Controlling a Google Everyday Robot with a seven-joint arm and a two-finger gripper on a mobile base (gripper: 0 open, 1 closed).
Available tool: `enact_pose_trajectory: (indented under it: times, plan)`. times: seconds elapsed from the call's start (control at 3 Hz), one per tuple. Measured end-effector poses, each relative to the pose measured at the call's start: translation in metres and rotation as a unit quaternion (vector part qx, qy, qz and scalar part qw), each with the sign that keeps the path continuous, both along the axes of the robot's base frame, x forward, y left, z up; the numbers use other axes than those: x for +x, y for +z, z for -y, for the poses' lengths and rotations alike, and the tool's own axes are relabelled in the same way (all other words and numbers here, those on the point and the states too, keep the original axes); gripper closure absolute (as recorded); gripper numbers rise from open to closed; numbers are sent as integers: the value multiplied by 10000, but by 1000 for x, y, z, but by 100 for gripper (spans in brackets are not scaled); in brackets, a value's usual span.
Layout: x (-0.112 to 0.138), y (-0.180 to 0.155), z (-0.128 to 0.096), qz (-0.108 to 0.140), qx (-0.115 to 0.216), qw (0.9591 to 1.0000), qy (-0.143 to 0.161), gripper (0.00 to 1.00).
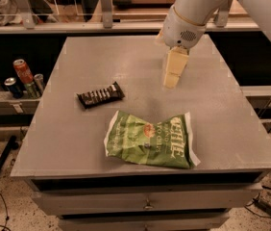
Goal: Pick rxbar chocolate
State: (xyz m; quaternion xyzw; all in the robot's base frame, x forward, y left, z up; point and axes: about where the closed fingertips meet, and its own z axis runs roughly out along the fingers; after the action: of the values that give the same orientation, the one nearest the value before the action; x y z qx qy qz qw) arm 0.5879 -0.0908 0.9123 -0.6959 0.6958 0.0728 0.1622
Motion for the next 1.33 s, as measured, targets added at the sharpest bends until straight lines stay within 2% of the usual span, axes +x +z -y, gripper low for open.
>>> enact_pose_trajectory:
  times: [0.33, 0.67, 1.0, 1.33]
  plan:
    - [22, -12, -43, 96, 204, 9994, 270, 0]
    - [23, -12, -44, 107, 209, 9994, 265, 0]
    - [18, -17, -39, 9, 519, 9984, 246, 0]
    - [15, -29, -60, -162, 892, 9942, 585, 0]
